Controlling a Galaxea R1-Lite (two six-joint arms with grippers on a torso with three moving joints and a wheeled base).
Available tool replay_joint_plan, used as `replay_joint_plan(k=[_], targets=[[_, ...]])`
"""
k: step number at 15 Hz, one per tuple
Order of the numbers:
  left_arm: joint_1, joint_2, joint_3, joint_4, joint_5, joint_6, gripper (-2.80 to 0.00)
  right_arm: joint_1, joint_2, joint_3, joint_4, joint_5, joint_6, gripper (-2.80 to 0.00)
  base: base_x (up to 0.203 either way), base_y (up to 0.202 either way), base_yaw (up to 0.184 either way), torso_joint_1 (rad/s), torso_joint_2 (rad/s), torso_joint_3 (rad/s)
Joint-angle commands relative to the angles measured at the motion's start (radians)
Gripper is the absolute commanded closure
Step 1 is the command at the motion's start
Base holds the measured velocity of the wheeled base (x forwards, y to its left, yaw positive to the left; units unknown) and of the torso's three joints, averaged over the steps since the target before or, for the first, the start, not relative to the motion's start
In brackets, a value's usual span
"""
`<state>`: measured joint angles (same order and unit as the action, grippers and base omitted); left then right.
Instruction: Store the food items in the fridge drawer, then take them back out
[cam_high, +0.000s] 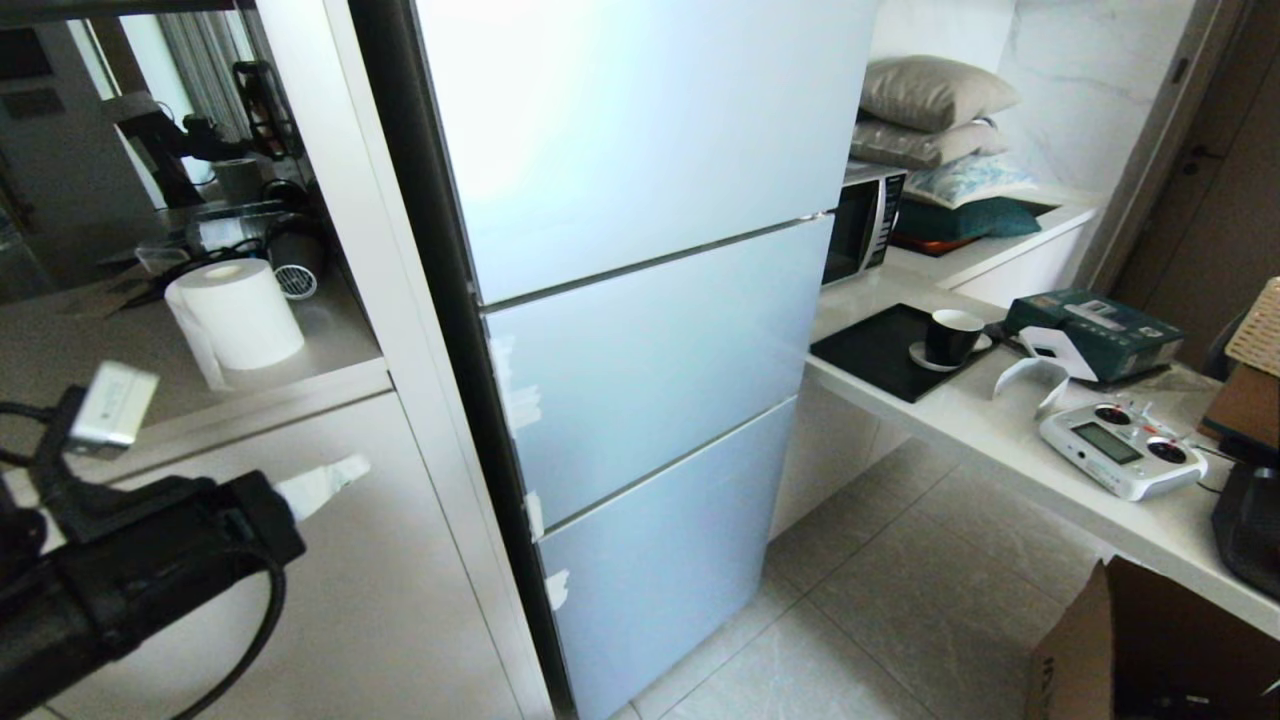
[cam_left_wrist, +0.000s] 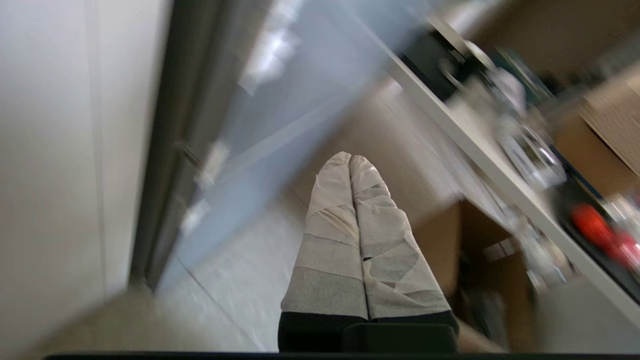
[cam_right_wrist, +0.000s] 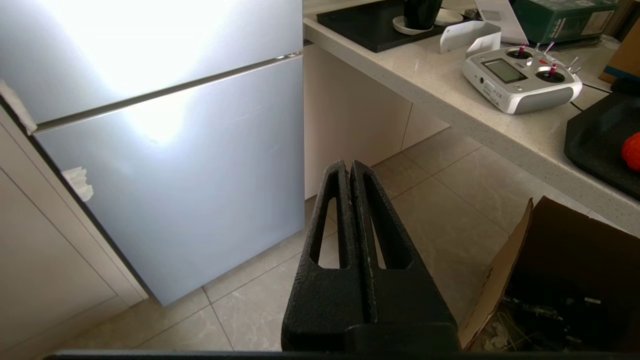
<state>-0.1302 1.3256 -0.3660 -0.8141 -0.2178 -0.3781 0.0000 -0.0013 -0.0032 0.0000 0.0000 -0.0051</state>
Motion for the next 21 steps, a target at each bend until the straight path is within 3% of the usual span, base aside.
replay_joint_plan(k=[1, 3, 6, 12, 16, 21], targets=[[0.023, 0.304, -0.018, -0.250, 0.034, -0.005, 0.00, 0.000, 0.001, 0.001, -0.002, 0.000, -0.001, 0.00, 0.000, 0.000, 0.000, 0.000, 0.00, 0.000], [0.033, 0.379, -0.086, -0.318, 0.096, -0.014, 0.00, 0.000, 0.001, 0.000, -0.002, 0.000, -0.001, 0.00, 0.000, 0.000, 0.000, 0.000, 0.00, 0.000], [0.036, 0.461, -0.199, -0.332, 0.181, -0.069, 0.00, 0.000, 0.001, 0.000, -0.002, 0.000, -0.001, 0.00, 0.000, 0.000, 0.000, 0.000, 0.00, 0.000], [0.014, 0.571, -0.319, -0.361, 0.223, -0.065, 0.00, 0.000, 0.001, 0.001, -0.002, 0.000, -0.001, 0.00, 0.000, 0.000, 0.000, 0.000, 0.00, 0.000], [-0.011, 0.671, -0.414, -0.466, 0.223, -0.054, 0.00, 0.000, 0.001, 0.001, -0.002, 0.000, -0.001, 0.00, 0.000, 0.000, 0.000, 0.000, 0.00, 0.000], [-0.020, 0.760, -0.519, -0.470, 0.220, -0.053, 0.00, -0.001, 0.001, 0.001, -0.002, 0.000, -0.001, 0.00, 0.000, 0.000, 0.000, 0.000, 0.00, 0.000]])
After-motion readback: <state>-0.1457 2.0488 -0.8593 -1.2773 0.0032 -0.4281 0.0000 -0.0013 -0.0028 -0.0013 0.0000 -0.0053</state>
